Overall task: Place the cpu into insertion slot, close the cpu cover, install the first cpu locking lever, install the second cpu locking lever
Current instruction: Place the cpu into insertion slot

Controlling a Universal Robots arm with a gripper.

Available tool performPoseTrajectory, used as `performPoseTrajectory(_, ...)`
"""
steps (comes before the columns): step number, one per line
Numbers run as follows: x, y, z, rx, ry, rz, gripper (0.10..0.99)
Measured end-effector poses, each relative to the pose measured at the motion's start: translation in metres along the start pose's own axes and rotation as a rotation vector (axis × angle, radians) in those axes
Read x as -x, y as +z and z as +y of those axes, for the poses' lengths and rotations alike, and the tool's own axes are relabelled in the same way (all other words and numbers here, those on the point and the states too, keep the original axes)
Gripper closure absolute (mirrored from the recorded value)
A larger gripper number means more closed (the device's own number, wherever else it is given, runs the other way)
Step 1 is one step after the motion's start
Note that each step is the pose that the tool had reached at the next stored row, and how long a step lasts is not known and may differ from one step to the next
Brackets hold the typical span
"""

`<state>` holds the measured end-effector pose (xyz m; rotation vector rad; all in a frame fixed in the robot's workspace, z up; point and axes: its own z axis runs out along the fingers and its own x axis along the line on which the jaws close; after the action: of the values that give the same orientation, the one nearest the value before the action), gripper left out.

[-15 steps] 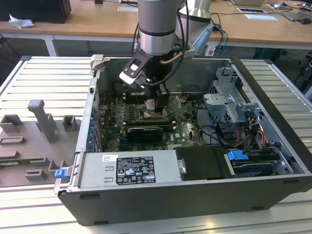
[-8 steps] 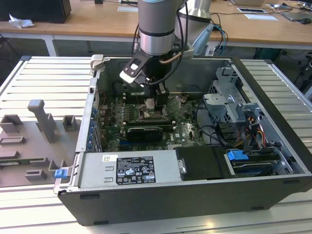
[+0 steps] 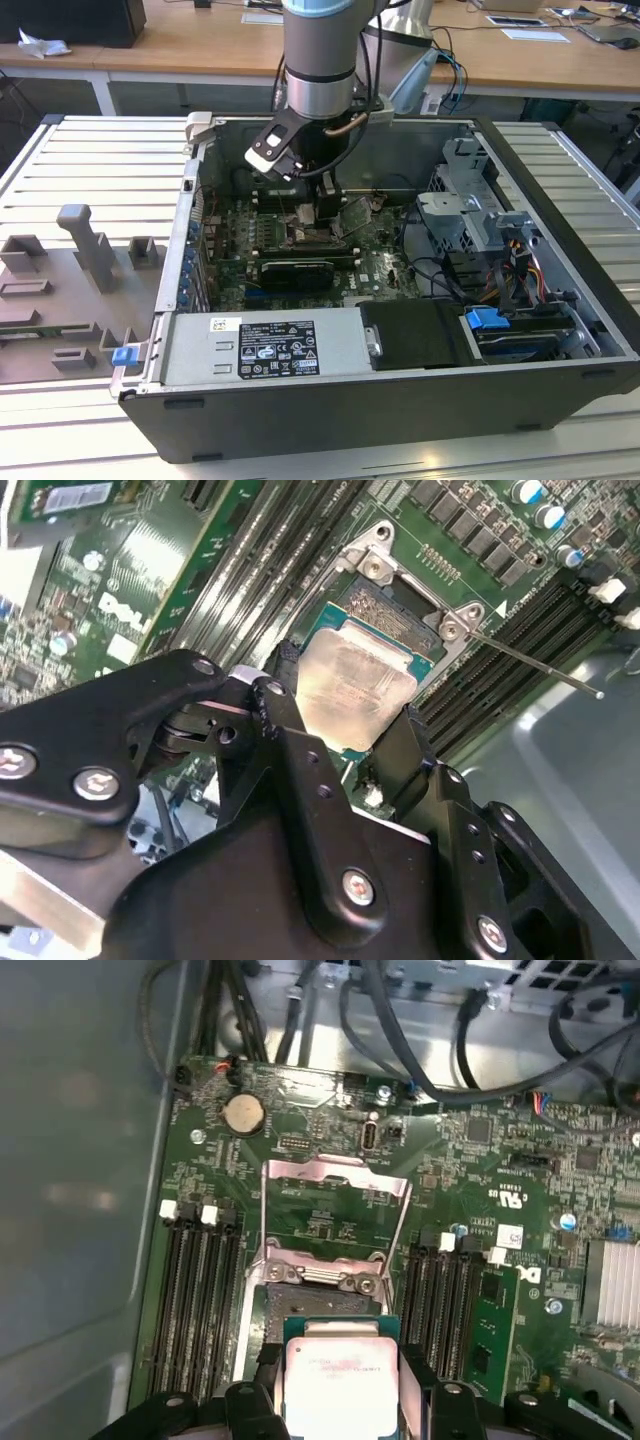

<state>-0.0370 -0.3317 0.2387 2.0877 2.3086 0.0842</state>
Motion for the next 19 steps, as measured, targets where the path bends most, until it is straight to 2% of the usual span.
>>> performPoseTrajectory(5,-0.0057,0.0093,0.0001,-0.003,0.015,0.0001,0.545)
performPoseTrajectory(8,-0.0093,0.0185,0.0,-0.007,0.032,-0.0004,0.545)
performPoseTrajectory(11,-0.0093,0.0233,-0.0004,-0.008,0.078,-0.003,0.545)
performPoseTrajectory(16,-0.01,0.0309,-0.0008,-0.011,0.083,-0.0029,0.545)
performPoseTrajectory(19,-0.0113,0.0345,-0.0008,-0.013,0.106,-0.0045,0.545)
